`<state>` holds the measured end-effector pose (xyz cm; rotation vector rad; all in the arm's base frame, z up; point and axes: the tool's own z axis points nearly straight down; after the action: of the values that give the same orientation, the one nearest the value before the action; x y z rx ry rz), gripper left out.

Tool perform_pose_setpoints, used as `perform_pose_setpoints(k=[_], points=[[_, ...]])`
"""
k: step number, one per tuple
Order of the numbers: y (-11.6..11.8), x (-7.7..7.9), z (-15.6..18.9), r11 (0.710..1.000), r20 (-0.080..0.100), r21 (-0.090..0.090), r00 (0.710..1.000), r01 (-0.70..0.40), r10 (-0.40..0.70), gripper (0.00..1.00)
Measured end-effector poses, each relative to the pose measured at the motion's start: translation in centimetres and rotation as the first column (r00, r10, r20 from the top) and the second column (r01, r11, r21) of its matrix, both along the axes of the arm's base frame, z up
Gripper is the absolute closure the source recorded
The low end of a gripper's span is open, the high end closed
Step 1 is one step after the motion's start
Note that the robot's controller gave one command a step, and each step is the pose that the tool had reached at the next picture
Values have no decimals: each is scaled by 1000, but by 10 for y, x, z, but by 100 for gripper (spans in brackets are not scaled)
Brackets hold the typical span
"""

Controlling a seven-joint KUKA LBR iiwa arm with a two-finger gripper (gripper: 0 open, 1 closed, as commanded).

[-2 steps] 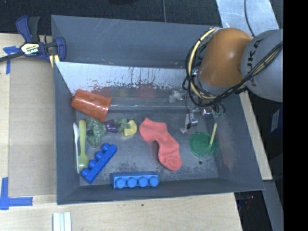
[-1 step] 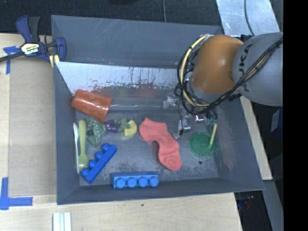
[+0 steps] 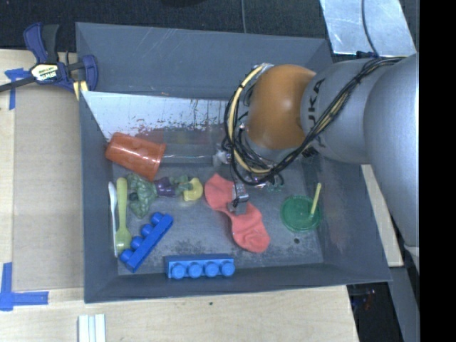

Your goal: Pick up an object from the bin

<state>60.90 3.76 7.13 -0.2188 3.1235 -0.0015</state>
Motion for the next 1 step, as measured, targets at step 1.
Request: perform_pose_setpoints(k=[1], points=[[-7, -21, 3, 1000, 17, -5, 1000, -10, 10, 100]])
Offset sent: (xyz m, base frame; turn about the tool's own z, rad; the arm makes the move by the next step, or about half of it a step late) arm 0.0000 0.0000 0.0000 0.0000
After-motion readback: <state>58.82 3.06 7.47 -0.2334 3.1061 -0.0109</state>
